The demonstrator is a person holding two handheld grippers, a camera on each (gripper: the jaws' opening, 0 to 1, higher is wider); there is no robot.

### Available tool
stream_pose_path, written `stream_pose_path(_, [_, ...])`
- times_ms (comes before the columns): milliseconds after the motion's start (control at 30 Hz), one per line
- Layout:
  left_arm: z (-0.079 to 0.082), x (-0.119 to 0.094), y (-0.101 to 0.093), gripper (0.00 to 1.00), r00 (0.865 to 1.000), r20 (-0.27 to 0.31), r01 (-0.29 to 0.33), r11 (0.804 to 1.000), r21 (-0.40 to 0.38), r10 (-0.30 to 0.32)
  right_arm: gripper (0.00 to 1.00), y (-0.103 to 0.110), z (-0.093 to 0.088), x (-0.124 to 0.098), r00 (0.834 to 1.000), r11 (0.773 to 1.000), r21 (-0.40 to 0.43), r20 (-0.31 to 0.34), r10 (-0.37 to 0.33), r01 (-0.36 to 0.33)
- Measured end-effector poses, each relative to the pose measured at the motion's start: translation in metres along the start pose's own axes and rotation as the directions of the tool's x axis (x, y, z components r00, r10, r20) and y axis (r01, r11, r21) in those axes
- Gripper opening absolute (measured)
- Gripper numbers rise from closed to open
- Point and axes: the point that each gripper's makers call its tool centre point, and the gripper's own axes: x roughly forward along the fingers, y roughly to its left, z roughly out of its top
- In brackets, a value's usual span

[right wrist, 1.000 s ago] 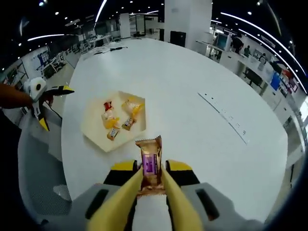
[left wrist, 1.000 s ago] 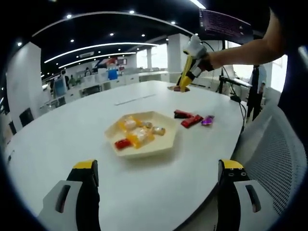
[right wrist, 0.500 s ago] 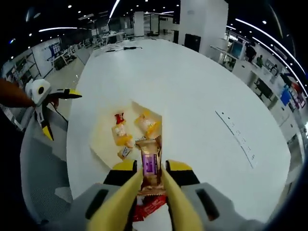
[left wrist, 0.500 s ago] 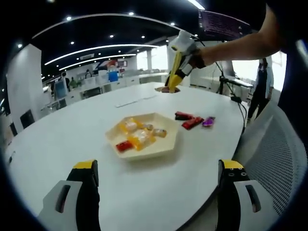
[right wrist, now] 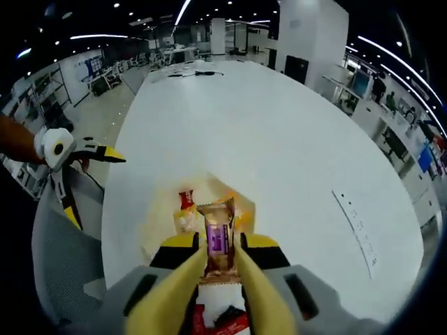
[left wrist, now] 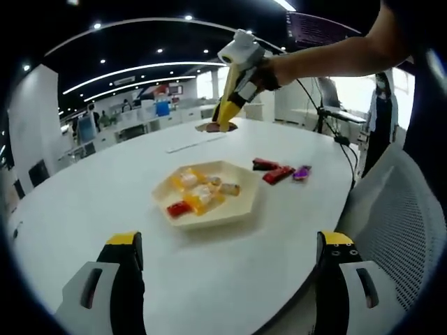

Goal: Place the target food into the container with the food tongs after gripping and lifting it, then release it inside without dropping or visibly crushing the food.

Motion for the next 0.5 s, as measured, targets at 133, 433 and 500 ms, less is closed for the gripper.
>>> stream_pose_path(133, [-0.001, 0.0, -0.001, 0.99, 1.0, -0.005, 0.002, 1.0, 0.013, -0.002, 0.22, 0.003, 0.012, 0.01, 1.0, 1.0, -0.02, -0.005, 0.015, -0.015])
stream_pose_path(433, [-0.002, 0.001, 0.001, 0.99, 1.0, -0.01, -0.003, 1.0, 0.006, 0.003, 0.23, 0.008, 0.032, 0.016, 1.0, 0.998, -0.049, 0.01, 0.027, -0.027])
stream_pose_path(500, [-0.002, 0.001, 0.001, 0.99, 1.0, -0.008, -0.004, 1.0, 0.006, 0.004, 0.23, 0.009, 0.034, 0.017, 0.999, 0.998, -0.043, 0.025, 0.038, -0.037])
